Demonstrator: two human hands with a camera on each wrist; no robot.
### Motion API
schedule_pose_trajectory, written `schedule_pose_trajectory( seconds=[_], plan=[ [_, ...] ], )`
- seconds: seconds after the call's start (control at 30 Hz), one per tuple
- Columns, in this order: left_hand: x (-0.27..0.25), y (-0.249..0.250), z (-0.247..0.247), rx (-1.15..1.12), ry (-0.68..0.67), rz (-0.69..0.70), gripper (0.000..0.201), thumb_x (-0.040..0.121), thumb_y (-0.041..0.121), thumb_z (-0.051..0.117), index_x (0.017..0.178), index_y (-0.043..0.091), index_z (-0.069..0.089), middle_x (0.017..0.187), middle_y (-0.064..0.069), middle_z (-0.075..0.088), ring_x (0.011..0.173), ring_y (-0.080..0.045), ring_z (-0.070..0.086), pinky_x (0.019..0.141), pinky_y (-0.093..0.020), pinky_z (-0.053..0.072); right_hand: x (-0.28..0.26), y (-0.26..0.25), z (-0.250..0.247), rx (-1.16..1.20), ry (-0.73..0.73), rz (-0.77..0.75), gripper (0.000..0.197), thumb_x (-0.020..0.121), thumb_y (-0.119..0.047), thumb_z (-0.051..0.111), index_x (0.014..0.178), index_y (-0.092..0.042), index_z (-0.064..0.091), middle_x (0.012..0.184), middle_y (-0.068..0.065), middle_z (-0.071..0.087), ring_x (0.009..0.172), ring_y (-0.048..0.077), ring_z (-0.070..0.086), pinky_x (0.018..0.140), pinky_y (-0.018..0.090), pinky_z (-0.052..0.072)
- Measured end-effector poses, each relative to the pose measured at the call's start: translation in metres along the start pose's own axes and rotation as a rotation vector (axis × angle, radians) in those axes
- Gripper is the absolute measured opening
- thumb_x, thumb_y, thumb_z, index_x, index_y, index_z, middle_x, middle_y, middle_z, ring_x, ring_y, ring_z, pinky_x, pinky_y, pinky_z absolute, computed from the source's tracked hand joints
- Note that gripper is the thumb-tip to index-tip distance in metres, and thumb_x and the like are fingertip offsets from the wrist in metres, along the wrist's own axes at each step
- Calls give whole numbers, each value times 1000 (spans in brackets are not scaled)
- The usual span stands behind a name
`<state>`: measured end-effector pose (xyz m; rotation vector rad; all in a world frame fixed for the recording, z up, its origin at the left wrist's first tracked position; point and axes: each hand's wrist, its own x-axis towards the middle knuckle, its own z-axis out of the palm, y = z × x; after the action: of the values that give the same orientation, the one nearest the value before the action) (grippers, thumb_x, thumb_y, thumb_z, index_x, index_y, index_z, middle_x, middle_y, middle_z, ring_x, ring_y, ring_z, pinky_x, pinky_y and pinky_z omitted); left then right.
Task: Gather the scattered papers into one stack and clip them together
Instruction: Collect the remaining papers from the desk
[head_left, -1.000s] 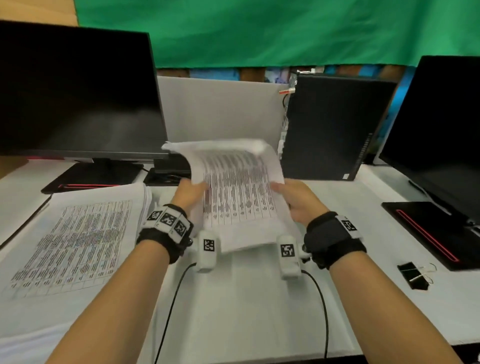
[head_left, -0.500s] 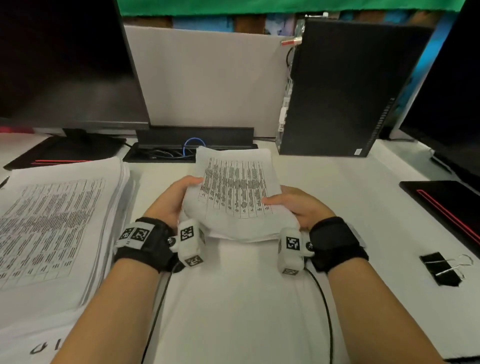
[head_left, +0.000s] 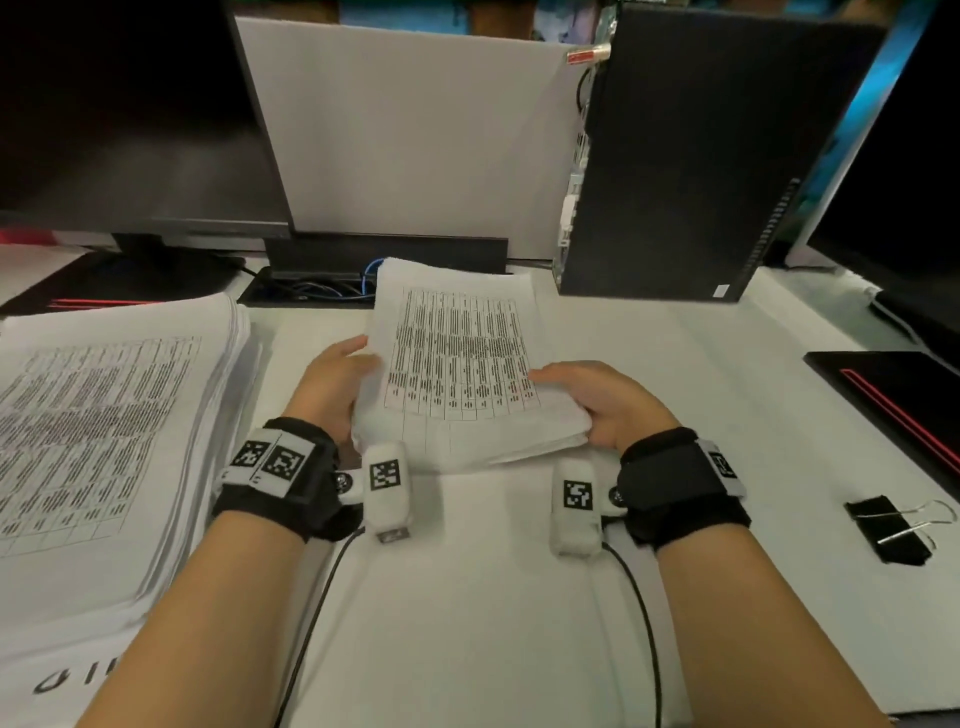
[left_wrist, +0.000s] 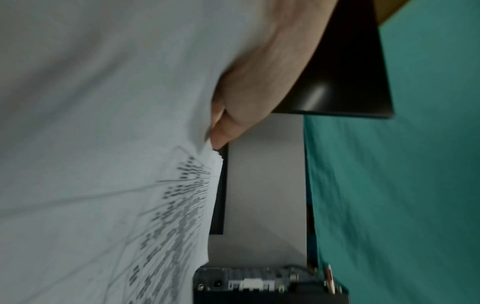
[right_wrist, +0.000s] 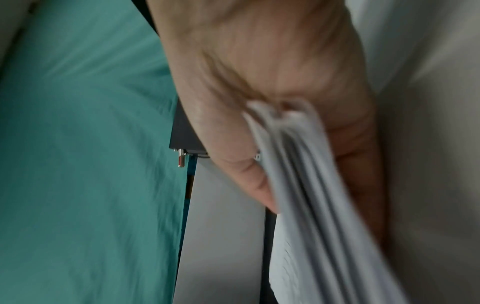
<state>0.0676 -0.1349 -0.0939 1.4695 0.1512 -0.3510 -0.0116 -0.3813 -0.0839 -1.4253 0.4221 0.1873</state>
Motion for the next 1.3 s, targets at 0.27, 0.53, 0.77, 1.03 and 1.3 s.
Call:
schedule_pose_trajectory(
  seconds=[0.27,0.53,0.77,1.03,1.3],
  plan=[
    [-16,0,15,92,-223,-59,24,94,12,53,118,12,59,101,-10,72,77,-19,72,57,-29,56,-5,4,26,107,-43,-28,31,99,-21,55,126,-5,60,117,14,70,95,28,69,70,36,60],
    [-9,4,4,87,-58,-122,29,92,38,59,107,14,64,90,-6,72,71,-22,68,52,-29,54,-10,2,5,-48,-64,6,18,101,-12,50,110,-2,62,82,13,70,53,14,60,47,20,49],
    [-7,1,2,12,-97,13,43,91,-5,51,130,13,51,119,-9,65,97,-24,67,64,-33,58,-9,1,5,1,24,-71,22,100,-5,50,122,-3,54,117,16,65,92,24,65,75,36,60],
    [-16,3,9,44,-83,74,26,98,3,43,121,9,54,109,-8,67,94,-22,65,80,-41,54,-3,6,2,-90,-30,-95,38,94,8,50,127,-9,56,122,10,67,105,26,66,86,36,57],
    [-63,59,10,81,-182,463,47,89,-7,49,114,32,55,119,0,65,112,-17,61,96,-37,49,-46,-56,19,-95,-11,-463,52,88,1,66,137,-13,53,126,4,68,114,20,66,101,41,52]
  ],
)
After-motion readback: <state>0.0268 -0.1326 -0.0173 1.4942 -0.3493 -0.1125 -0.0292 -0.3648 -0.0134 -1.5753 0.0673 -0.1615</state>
